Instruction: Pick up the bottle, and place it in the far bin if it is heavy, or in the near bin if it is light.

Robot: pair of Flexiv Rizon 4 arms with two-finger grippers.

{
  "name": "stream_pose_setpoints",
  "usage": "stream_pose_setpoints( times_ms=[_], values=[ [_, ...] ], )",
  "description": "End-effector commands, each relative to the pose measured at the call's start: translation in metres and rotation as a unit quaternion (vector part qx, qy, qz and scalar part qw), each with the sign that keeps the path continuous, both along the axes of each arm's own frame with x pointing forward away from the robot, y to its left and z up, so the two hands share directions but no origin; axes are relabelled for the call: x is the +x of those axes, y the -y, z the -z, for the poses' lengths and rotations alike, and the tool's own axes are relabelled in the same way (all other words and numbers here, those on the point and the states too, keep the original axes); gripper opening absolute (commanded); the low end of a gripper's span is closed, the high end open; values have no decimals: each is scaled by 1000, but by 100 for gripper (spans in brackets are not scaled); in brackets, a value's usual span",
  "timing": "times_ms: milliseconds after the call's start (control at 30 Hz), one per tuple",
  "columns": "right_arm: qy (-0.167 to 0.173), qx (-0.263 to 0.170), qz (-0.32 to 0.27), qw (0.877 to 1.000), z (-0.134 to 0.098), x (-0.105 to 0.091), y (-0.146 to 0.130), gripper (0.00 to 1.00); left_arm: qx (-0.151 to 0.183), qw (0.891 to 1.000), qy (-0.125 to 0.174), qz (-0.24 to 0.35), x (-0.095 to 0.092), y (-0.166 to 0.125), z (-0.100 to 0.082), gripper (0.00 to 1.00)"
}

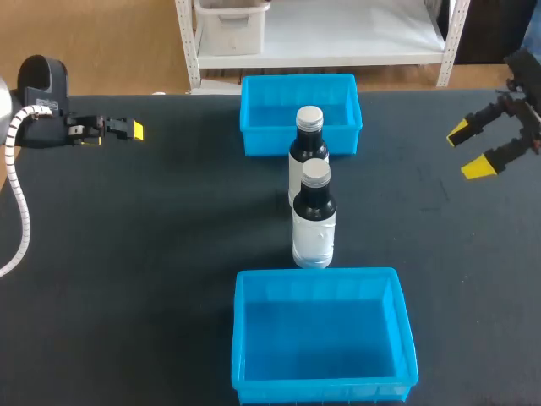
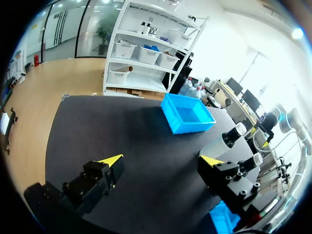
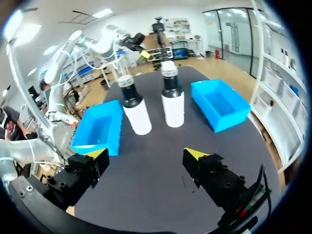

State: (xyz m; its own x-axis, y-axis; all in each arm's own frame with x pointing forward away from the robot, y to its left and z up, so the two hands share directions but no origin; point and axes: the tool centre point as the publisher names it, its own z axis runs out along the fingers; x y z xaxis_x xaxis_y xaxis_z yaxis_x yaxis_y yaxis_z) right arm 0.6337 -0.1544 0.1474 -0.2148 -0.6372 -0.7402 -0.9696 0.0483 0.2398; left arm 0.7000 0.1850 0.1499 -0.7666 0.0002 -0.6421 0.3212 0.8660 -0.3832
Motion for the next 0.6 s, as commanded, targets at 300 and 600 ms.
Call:
stream_pose_setpoints(
  times_ms=[300, 600],
  values=[
    [84, -6, 63, 994, 12, -18, -14, 100, 0, 1000, 0, 0, 0, 0, 0, 100],
    [101, 7, 73, 992, 16, -30, -32, 100, 0, 1000, 0, 0, 0, 0, 0, 100]
  ],
)
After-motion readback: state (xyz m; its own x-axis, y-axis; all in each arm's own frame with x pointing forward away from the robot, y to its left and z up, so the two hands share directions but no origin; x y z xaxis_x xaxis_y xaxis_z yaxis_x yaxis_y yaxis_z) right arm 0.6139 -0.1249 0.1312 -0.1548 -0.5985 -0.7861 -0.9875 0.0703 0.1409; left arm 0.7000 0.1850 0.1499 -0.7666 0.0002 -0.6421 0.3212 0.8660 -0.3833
